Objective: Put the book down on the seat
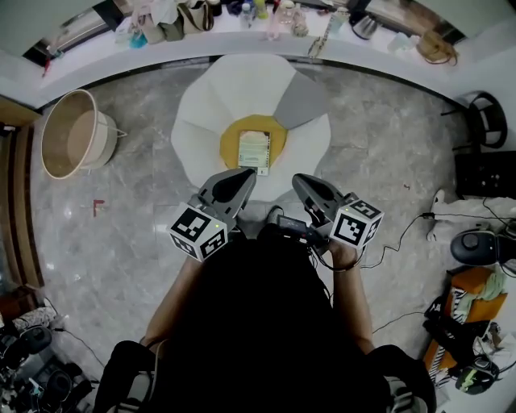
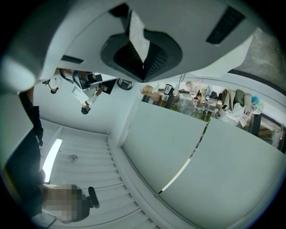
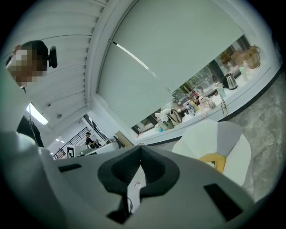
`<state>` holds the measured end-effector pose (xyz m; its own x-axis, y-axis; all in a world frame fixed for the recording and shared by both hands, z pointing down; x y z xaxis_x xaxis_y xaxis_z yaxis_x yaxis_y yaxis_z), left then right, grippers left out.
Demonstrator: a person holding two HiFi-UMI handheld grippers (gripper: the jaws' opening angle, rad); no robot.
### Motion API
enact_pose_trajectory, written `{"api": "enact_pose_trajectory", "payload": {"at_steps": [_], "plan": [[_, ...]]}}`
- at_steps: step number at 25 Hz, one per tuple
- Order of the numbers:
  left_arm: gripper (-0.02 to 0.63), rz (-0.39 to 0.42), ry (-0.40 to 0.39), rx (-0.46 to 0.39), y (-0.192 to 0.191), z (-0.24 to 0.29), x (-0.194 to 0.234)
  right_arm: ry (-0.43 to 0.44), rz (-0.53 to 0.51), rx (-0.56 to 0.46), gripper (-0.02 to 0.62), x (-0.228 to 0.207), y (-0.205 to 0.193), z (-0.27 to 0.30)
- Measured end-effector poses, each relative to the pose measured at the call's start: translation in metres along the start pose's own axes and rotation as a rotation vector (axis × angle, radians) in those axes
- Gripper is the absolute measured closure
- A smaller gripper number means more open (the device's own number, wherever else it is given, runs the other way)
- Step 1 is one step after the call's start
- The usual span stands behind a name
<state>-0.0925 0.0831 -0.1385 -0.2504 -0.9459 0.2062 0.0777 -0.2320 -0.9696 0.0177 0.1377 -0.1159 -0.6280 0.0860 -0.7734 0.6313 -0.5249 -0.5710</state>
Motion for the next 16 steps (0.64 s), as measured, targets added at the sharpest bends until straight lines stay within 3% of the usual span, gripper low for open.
{"api": "enact_pose_trajectory", "payload": {"at_steps": [16], "plan": [[0.594,-0.003,-0.009,0.009,-0.0035,-0.0009,0.0049,0.022,-0.036,0.003,0.58,-0.0016,0.005,-0.0048]]}}
Point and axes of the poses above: the fingertips, and each gripper's own axes: z forward along the fingers, x to its left, y out of its top, the point moved 2 cm from there along -z, backward along the fingers, and after that the axes turned 10 degrees about z, right-handed, at the moved point
